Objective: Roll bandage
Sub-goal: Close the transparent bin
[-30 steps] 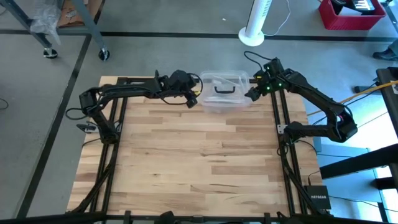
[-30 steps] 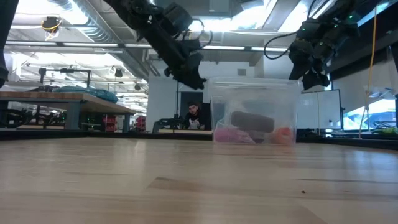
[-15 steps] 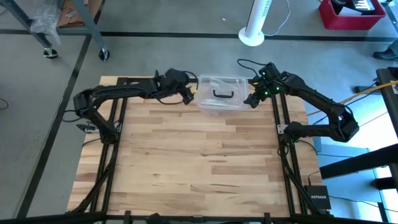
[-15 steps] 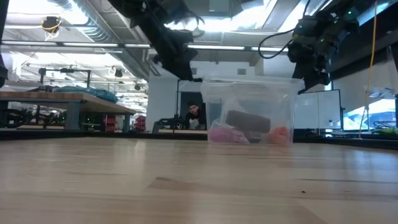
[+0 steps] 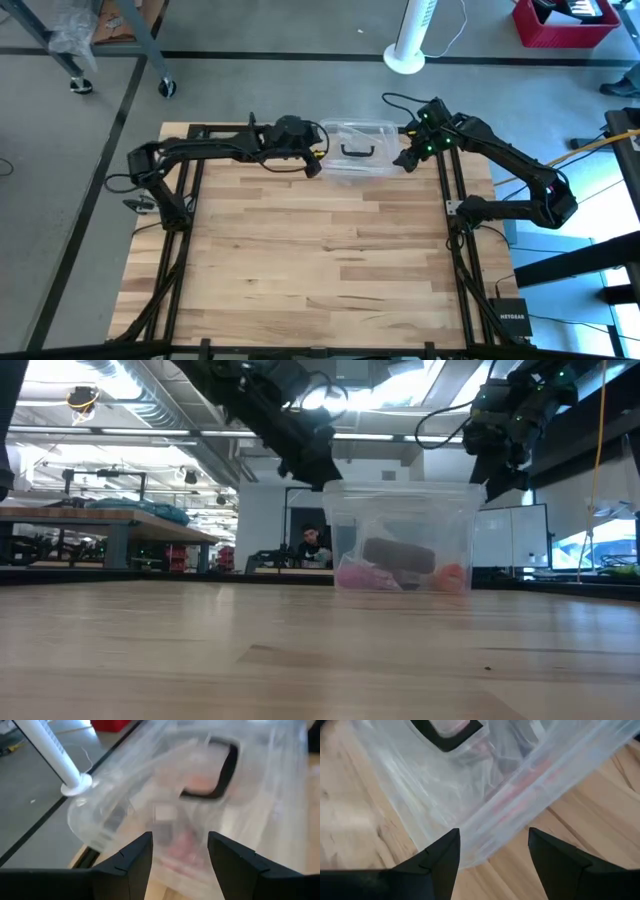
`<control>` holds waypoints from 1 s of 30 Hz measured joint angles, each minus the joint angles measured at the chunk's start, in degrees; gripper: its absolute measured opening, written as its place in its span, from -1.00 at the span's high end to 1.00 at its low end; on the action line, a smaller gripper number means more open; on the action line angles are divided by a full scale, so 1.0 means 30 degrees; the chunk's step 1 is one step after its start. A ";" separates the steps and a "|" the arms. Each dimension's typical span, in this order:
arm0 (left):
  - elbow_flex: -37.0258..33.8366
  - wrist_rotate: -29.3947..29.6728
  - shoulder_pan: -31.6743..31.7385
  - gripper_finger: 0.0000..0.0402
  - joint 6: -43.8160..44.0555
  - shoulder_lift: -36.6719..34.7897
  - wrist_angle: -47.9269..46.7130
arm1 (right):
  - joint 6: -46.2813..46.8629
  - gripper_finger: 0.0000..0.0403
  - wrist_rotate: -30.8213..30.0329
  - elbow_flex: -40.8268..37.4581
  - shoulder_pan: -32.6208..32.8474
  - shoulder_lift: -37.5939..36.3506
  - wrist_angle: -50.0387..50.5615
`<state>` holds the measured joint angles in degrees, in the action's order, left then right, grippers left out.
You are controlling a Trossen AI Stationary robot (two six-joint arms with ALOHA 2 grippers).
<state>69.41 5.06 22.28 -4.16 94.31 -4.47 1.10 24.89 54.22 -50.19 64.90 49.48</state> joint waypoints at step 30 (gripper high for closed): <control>-0.0029 0.2452 0.0037 0.09 -0.0106 -0.0261 -0.2567 | -0.0903 -0.16 0.0901 0.1339 0.0075 -0.0049 -0.5146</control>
<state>69.32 12.42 22.39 -4.48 93.52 -12.17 -1.61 27.60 58.23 -49.97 64.76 34.04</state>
